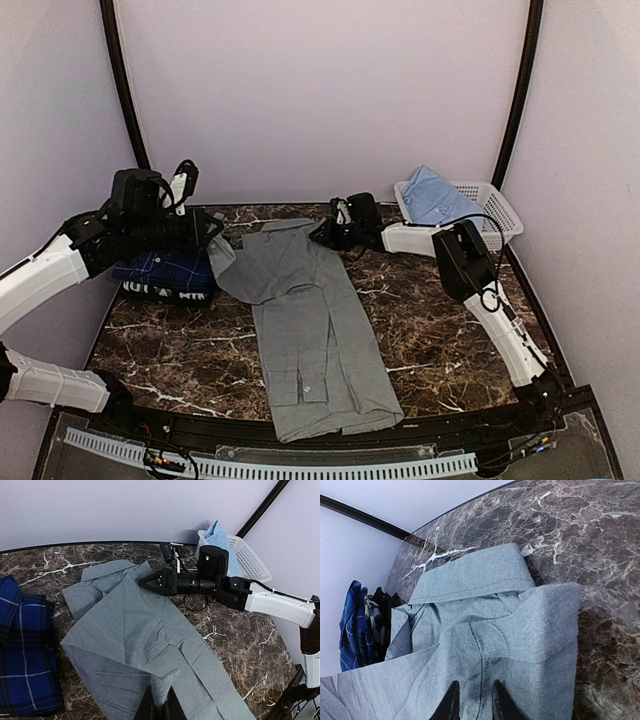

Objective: Fold and stack the long sleeve shirts
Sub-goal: Fold the 1/3-folded shirt at the center of the board.

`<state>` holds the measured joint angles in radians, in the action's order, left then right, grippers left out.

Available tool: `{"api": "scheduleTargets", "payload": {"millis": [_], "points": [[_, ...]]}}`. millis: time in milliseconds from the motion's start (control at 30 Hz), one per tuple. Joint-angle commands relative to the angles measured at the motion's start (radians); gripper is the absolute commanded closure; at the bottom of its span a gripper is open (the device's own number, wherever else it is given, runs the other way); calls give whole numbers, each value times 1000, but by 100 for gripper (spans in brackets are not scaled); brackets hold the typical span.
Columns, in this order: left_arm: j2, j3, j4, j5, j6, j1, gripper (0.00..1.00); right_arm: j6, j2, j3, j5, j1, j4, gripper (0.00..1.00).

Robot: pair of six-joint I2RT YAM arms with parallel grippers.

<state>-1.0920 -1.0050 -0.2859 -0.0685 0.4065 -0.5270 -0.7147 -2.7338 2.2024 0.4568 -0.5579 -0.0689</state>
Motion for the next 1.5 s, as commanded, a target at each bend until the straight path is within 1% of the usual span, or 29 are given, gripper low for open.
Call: {"api": "scheduleTargets", "payload": {"millis": [0,133,267,400,533,633,767,1000,1233,1467], "points": [[-40,-36,35,-120,-14,-8,100,25,72,-23,18,3,8,76],[-123,-92,38,-188,-36,-41,100,70,176,-45,18,3,40,69],[-228,-154,32,-220,-50,-87,100,108,311,-136,-9,3,50,60],[-341,-212,34,-265,-56,-129,100,154,464,-274,-63,3,57,52],[-460,-301,12,-304,-76,-177,100,169,643,-510,-134,3,10,45],[-565,-350,-10,-335,-91,-207,100,170,768,-670,-162,3,-28,45],[-667,-396,-16,-371,-90,-266,100,169,930,-869,-194,1,-59,44],[-811,-446,-16,-384,-87,-340,100,184,1177,-1130,-262,-3,-49,43],[-888,-489,-10,-349,-79,-398,100,183,1362,-1285,-316,-22,12,42],[-925,-507,-30,-320,-97,-440,100,167,1459,-1365,-364,-59,58,41]]}}
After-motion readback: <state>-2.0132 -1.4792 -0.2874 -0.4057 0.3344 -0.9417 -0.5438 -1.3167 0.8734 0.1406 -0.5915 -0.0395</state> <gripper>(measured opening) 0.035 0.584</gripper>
